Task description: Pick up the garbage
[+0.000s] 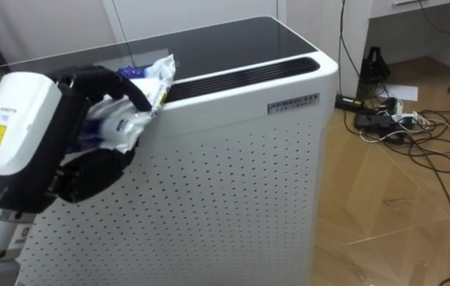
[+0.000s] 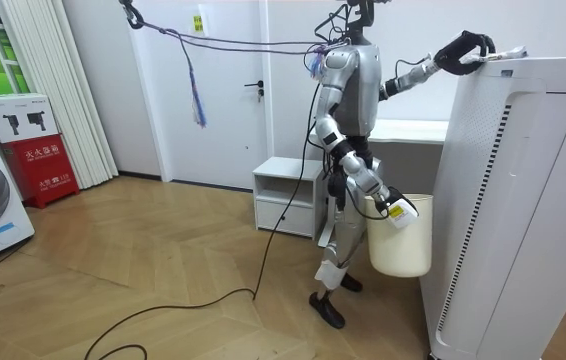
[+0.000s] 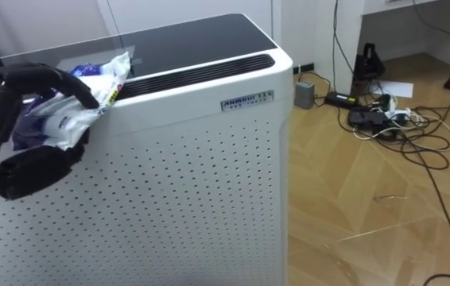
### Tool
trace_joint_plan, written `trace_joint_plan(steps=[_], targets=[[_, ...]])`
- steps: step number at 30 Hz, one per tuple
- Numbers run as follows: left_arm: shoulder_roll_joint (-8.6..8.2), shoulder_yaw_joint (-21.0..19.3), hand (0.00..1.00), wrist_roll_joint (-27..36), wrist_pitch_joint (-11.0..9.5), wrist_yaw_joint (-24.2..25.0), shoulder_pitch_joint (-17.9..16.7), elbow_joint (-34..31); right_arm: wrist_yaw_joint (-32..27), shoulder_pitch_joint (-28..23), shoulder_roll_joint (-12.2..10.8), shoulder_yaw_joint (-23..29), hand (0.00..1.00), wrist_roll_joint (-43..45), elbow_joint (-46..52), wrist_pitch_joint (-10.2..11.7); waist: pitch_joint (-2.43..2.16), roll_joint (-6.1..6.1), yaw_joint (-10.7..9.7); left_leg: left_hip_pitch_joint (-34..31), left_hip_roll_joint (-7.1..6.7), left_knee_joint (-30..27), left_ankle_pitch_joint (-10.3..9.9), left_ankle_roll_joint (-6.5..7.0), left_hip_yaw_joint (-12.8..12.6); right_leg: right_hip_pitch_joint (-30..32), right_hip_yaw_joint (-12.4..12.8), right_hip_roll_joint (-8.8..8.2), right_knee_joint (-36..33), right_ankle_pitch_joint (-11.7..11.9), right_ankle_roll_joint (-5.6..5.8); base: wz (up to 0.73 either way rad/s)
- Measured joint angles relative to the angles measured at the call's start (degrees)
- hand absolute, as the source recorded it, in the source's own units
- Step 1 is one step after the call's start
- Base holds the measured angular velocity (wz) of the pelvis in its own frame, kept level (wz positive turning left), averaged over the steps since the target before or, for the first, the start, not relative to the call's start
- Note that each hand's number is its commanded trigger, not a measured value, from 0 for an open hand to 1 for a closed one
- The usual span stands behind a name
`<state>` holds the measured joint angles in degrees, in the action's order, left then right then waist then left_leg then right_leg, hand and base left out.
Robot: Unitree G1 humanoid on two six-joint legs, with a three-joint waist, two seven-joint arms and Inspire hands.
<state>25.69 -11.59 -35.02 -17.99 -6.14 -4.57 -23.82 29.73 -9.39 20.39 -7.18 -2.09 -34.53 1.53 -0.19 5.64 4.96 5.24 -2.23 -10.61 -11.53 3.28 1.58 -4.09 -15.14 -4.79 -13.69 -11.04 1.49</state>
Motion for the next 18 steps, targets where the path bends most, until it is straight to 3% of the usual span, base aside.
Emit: trace_joint_plan(steps=[8, 11, 15, 18], targets=[[-0.07, -0.4, 1.00, 3.5, 1.0, -0.3, 0.7, 0.0, -0.2, 0.0, 0.0, -0.7, 1.00, -0.1, 2.0, -0.1, -0.02, 0.04, 0.2, 0.1, 0.00, -0.2, 0.0, 0.00, -0.3, 0.2, 0.1, -0.09, -0.2, -0.1, -0.10, 0.00], [-0.11, -0.5, 1.00, 10.8, 2.7, 0.2, 0.0, -1.1, -0.2, 0.0, 0.0, -0.8, 1.00, -0.3, 2.8, -0.1, -0.01, 0.03, 0.6, 0.1, 0.05, -0.1, 0.0, 0.00, -0.8, 1.1, 0.8, -0.11, -0.3, -0.2, -0.11, -0.09], [-0.33, 0.1, 1.00, 20.2, 3.2, 1.3, -0.4, -1.3, -0.2, 0.0, 0.1, -1.2, 1.00, -0.3, 3.2, -0.1, 0.05, -0.07, 0.2, -0.1, 0.02, -0.1, 0.0, 0.00, -0.5, 1.0, 0.4, -0.20, -0.3, -0.2, -0.11, 0.04], [-0.68, 0.1, 1.00, 32.8, 3.6, 3.3, -1.1, -1.5, -0.2, 0.0, 0.0, -1.9, 1.00, -1.7, 3.3, 0.0, 0.12, -0.29, 0.1, -0.8, 0.02, -0.2, 0.0, 0.00, -0.4, 1.1, 0.3, -0.30, -0.2, -0.2, -0.08, 0.07]])
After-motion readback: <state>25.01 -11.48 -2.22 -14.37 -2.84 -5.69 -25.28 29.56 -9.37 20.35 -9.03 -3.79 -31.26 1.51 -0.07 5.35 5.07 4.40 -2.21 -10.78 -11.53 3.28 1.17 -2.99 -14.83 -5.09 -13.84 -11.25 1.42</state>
